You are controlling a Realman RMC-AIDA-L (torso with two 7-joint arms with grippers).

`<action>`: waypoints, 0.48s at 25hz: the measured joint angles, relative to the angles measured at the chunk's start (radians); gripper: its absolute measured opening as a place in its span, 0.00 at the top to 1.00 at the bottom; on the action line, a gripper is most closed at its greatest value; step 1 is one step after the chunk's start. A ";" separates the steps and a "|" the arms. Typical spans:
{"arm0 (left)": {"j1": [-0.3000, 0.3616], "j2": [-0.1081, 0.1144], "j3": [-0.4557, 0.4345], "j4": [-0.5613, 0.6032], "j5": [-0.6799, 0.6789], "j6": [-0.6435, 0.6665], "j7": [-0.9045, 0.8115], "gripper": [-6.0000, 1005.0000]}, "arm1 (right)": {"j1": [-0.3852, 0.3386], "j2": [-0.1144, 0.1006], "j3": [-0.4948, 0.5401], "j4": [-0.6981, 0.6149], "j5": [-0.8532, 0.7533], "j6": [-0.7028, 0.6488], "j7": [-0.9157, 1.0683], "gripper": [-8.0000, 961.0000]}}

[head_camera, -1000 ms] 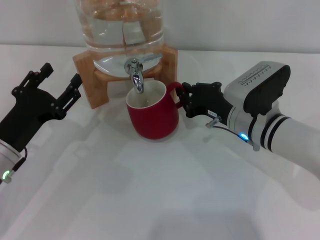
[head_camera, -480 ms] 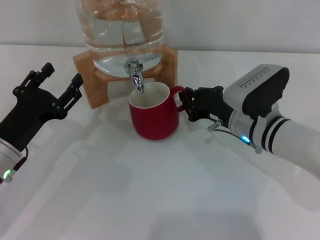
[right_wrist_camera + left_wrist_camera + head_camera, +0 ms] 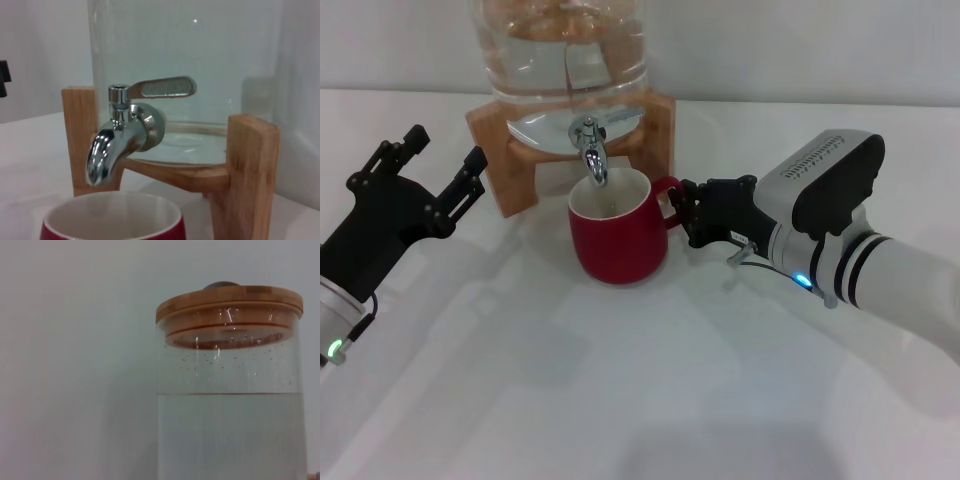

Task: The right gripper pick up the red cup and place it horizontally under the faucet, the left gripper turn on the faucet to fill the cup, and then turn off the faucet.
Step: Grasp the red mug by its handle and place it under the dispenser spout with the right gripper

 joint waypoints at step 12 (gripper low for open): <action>0.000 0.000 0.000 -0.003 0.000 0.000 0.000 0.25 | 0.005 0.000 0.000 0.009 -0.030 0.010 0.004 0.87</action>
